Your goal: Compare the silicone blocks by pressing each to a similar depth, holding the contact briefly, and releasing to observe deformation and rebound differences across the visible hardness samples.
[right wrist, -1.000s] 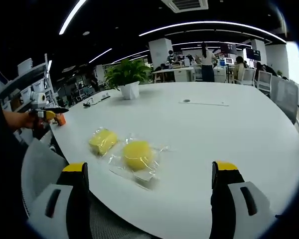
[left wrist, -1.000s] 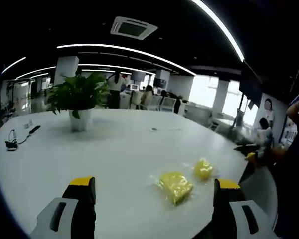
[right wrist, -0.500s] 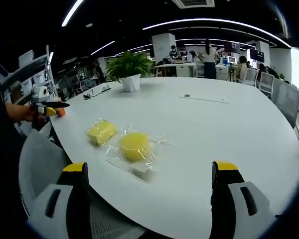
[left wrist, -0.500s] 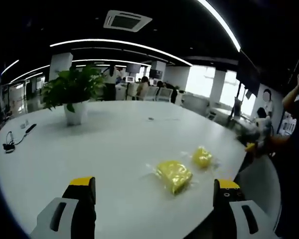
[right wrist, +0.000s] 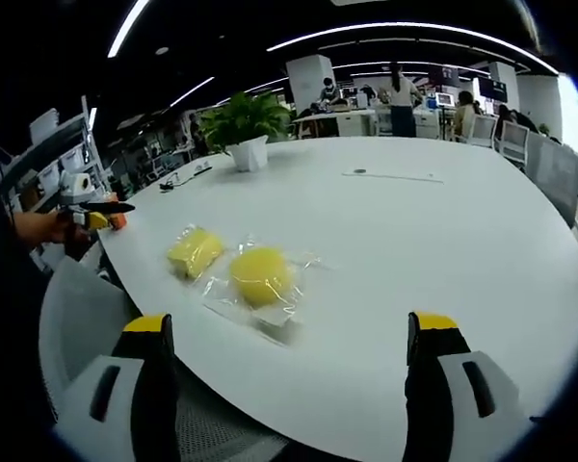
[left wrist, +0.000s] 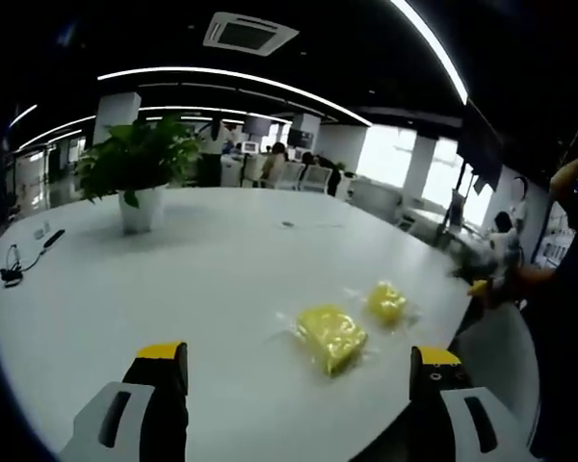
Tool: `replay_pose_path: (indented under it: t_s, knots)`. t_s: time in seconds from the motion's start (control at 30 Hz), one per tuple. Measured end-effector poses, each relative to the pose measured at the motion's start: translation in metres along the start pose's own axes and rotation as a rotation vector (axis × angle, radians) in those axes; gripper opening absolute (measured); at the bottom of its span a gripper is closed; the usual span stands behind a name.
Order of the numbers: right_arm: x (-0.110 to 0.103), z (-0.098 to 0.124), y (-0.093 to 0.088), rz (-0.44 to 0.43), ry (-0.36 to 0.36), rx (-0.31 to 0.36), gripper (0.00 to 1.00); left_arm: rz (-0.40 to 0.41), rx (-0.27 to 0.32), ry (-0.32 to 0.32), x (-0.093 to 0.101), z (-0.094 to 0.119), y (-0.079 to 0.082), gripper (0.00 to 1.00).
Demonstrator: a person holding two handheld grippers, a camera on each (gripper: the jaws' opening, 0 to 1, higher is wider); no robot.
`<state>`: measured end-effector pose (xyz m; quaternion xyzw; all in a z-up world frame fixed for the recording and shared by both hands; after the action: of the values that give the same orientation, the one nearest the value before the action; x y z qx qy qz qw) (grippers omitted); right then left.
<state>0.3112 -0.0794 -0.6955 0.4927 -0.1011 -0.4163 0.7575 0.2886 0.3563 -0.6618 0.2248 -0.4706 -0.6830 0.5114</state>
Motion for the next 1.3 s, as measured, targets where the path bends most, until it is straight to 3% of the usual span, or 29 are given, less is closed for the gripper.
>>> replay_pose_path:
  t_s: [0.1, 0.37, 0.63, 0.97, 1.1, 1.17, 1.3]
  knots:
    - [-0.001, 0.0, 0.004, 0.014, -0.013, 0.014, 0.96, 0.001, -0.013, 0.0, 0.001, 0.0, -0.002, 0.96]
    - [0.008, 0.003, 0.004, 0.005, -0.055, 0.023, 0.96, 0.014, -0.013, 0.001, -0.001, -0.001, 0.0, 0.97]
    - [0.01, 0.008, 0.003, -0.011, -0.058, 0.031, 0.96, 0.033, 0.01, 0.001, -0.002, -0.002, 0.006, 0.98]
    - [0.006, 0.005, 0.002, -0.03, -0.057, 0.03, 0.96, 0.015, -0.006, 0.0, -0.003, -0.004, 0.004, 0.97]
    - [0.007, 0.004, 0.0, -0.035, -0.059, 0.03, 0.96, 0.04, -0.011, -0.03, 0.001, -0.006, 0.001, 0.99]
    - [0.007, 0.004, -0.001, -0.037, -0.062, 0.03, 0.96, 0.054, -0.022, -0.04, 0.002, -0.005, -0.001, 0.94]
    - [0.006, 0.005, -0.001, -0.039, -0.063, 0.024, 0.96, 0.082, -0.023, -0.034, -0.001, -0.007, -0.001, 1.0]
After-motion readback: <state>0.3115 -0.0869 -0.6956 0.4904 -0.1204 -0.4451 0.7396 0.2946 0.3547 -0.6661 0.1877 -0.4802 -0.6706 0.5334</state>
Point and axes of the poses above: the point that each gripper's makers call its tool centre point, and the gripper's own axes: z roughly backward along the fingers, x roughly to its right, y roughly out of its top, the point moved 4 cm from there along z, roughly backward along the fingers, and after that the axes turned 6 degrees about y, right-handed, at the moved point
